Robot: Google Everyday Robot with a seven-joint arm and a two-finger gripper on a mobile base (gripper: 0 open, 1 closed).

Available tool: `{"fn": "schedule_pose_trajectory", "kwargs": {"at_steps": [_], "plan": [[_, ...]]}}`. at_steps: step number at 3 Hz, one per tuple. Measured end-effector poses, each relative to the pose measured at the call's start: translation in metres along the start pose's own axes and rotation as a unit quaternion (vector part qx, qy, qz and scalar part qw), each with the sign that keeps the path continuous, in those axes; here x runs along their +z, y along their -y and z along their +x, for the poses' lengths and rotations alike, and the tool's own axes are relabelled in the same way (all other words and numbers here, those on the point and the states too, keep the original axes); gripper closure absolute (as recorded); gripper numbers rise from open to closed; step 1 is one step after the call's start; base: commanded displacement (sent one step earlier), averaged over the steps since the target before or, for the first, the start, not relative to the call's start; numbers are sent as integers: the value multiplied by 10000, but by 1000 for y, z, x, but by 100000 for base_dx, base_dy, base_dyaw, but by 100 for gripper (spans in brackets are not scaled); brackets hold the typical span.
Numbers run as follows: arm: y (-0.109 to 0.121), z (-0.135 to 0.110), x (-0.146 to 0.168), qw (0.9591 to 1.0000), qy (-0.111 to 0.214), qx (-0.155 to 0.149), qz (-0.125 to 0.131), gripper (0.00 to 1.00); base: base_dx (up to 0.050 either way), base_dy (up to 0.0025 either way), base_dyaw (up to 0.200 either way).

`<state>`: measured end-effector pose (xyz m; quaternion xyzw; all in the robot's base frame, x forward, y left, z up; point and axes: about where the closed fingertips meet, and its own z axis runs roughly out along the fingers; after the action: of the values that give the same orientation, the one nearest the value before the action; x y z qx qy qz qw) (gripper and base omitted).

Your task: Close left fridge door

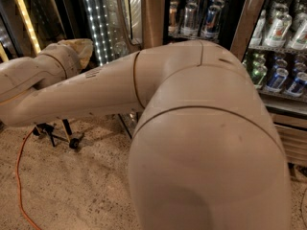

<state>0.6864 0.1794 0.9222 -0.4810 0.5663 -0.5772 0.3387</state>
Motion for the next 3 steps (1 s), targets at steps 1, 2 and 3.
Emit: {"fn": "schedule_pose_trajectory", "kwargs": {"at_steps": [1, 2, 3], "plan": [[0, 0, 0, 10000, 0, 0, 0, 100, -3688, 247, -13393], [0, 0, 0, 10000, 0, 0, 0, 100, -3744, 261, -13470], [0, 0, 0, 10000, 0, 0, 0, 100, 0, 0, 0]]}}
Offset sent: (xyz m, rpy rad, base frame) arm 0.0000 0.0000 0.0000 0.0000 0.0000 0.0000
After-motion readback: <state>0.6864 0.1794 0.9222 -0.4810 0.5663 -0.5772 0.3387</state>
